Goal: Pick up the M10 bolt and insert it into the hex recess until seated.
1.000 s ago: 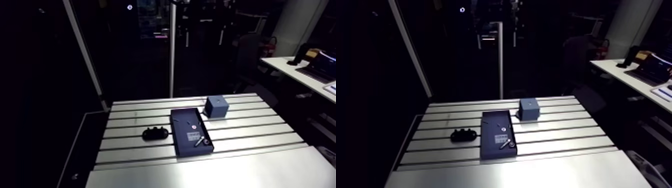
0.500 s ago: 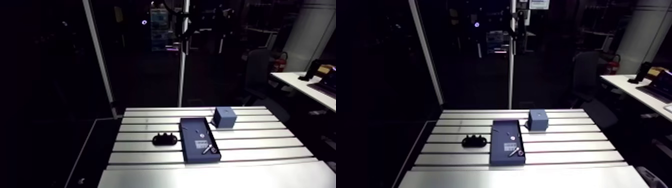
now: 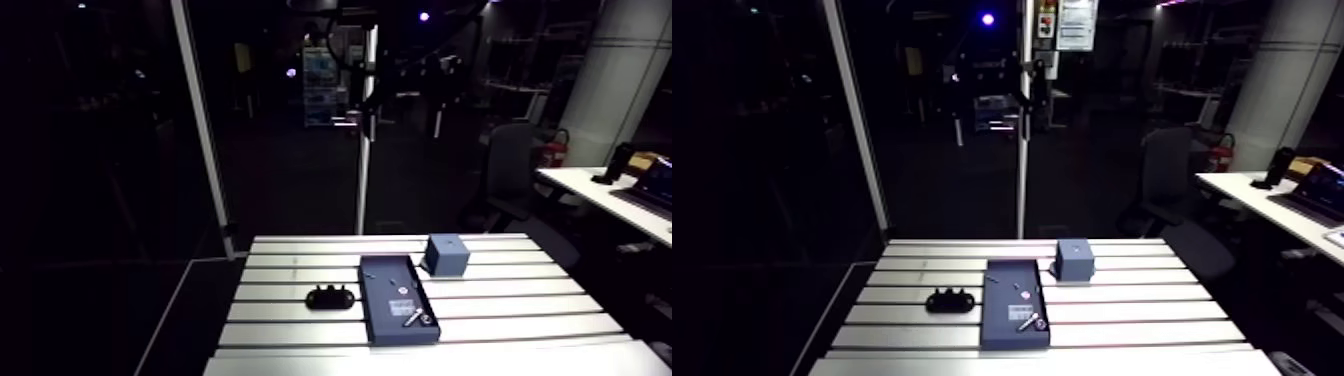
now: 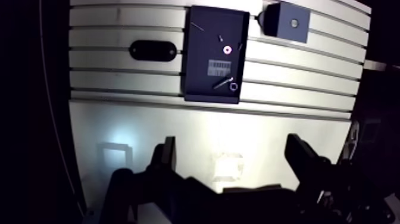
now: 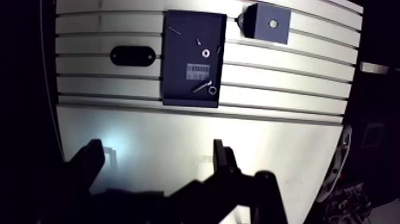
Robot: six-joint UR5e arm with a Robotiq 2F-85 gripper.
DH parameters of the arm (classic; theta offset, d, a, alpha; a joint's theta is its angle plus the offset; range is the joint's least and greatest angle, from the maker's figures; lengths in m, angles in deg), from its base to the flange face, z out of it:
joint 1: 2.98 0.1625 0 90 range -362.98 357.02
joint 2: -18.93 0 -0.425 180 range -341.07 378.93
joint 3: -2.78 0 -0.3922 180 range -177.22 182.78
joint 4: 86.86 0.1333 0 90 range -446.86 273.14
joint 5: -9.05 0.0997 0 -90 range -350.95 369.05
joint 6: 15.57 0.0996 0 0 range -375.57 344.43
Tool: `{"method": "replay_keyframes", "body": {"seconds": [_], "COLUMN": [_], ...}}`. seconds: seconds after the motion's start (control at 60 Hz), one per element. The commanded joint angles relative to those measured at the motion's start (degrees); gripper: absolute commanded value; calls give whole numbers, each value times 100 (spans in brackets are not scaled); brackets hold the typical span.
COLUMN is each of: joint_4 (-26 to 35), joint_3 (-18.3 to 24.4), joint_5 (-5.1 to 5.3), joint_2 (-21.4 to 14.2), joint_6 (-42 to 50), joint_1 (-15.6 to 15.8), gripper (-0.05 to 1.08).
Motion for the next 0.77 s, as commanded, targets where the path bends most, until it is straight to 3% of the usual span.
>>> {"method": "replay_keyframes", "body": {"seconds": [0.017, 0.167, 0.767], "joint_4": [-76, -76, -67], "joint_3": [-116, -126, -135], "joint_5": [5, 38, 13], "joint_2": [-128, -139, -114], "joint_6": [-44, -44, -44], "joint_1": [-11, -30, -57], "gripper": [1, 1, 1]}}
